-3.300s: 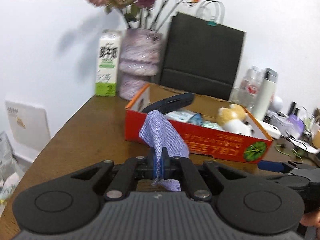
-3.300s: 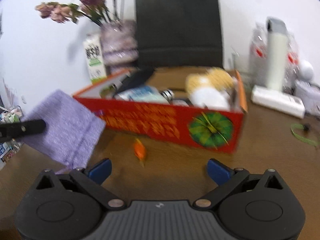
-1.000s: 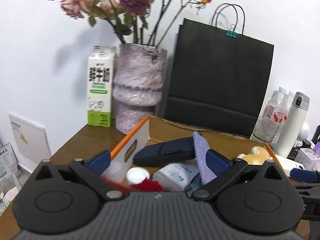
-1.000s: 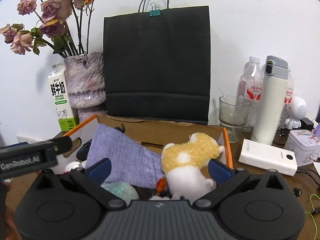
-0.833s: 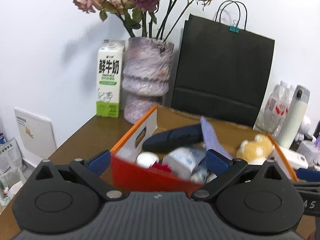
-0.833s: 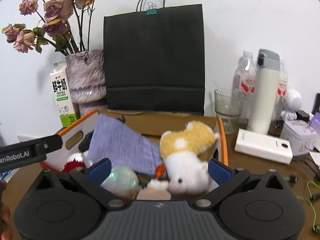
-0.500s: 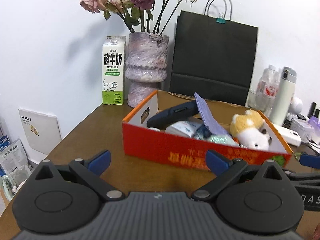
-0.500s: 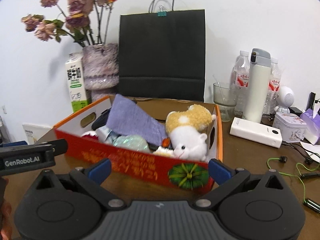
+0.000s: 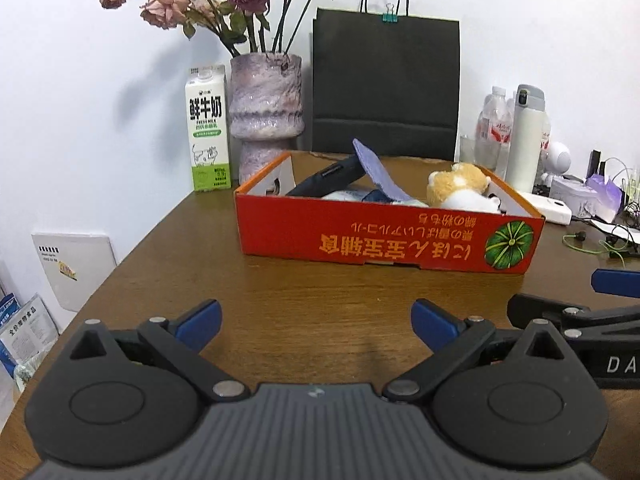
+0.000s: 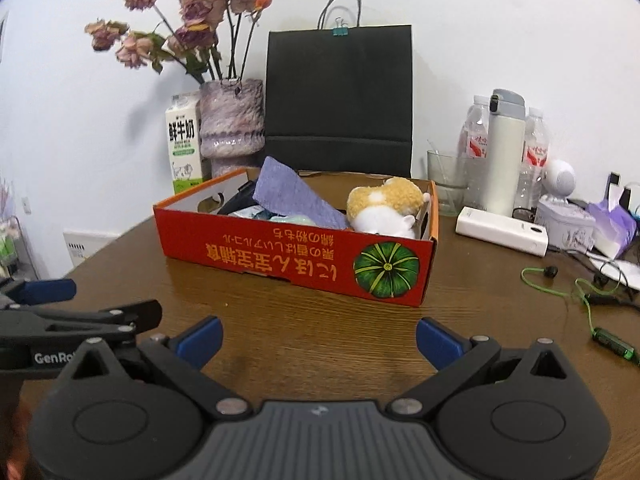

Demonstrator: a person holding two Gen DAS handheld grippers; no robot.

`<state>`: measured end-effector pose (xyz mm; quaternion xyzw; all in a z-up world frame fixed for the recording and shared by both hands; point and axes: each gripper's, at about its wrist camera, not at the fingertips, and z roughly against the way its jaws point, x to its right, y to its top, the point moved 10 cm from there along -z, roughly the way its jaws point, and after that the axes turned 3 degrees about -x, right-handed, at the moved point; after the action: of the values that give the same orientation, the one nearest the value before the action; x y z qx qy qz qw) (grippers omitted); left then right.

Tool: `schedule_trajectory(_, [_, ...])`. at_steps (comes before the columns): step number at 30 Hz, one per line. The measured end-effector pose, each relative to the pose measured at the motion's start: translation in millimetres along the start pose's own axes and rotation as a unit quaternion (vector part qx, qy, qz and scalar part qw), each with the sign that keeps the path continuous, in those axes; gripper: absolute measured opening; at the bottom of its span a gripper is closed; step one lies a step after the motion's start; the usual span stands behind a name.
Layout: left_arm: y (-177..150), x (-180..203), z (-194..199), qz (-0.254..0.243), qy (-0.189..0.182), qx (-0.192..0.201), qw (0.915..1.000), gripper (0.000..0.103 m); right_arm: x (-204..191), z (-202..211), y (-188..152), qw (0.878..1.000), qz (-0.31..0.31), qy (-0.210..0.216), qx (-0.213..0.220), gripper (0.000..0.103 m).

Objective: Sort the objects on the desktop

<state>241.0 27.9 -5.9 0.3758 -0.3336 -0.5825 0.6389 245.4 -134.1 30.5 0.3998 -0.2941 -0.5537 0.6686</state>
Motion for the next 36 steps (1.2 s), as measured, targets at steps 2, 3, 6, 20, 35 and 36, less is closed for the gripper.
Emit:
schedule_trajectory(2, [0.0,-0.1,-0.1,0.001,0.001,0.0,1.0,0.103,2.1,-0.6,0.9,1.0,-0.006,-0.002,0.003,0.103])
schedule_trajectory(3, [-0.1,0.0,-0.7,0.001,0.003,0.0,1.0,0.103,2.9,-1.5,0.3,1.0,-0.009,-0.002,0.002,0.103])
schedule_trajectory(6, [-1.1,-0.2,-1.6,0.002,0.008,-0.002,1.0,0.103,3.8,-5.0,-1.9,1.0,-0.014,0.0,-0.004,0.103])
schedule_trajectory(20, [1.3,-0.2,0.4,0.005,0.008,0.01,0.9999,0.103,4.7,-3.9,-1.4,1.0,-0.018,-0.002,0.0,0.103])
schedule_trajectory(35, [1.2,-0.7,0.9,0.005,0.01,0.01,0.9999,0.103,4.8,-3.5,-1.6,1.0,-0.017,-0.002,0.0,0.103])
schedule_trajectory(36, [1.1,-0.8,0.9,0.005,0.011,0.009,0.9999,0.103,4.8,-3.6,-1.6,1.0,-0.017,-0.002,0.0,0.103])
